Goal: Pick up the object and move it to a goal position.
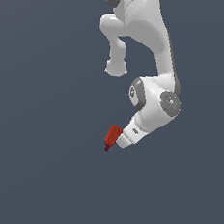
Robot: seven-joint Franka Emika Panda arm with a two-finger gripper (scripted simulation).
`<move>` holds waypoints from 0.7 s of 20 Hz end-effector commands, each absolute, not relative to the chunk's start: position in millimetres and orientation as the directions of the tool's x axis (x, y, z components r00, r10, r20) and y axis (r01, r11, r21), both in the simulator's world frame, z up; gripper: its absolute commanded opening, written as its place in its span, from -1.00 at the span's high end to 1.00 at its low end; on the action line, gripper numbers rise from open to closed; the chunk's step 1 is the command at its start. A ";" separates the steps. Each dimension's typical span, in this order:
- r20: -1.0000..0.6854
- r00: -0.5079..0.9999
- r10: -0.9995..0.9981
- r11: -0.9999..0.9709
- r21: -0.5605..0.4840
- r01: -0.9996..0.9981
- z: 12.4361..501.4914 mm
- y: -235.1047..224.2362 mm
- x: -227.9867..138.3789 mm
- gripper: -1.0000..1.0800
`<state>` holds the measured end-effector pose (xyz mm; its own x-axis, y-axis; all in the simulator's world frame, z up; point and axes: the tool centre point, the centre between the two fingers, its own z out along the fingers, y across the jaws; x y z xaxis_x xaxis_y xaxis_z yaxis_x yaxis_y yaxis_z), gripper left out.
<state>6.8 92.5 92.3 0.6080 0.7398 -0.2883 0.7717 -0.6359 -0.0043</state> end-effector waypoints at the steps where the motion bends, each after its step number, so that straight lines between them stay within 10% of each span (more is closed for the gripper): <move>1: -0.320 0.521 0.791 -0.557 -0.028 0.830 83.0 100.5 6.1 -1.00; 14: -0.404 0.207 0.891 -0.283 -0.136 0.950 52.8 124.9 2.3 -1.00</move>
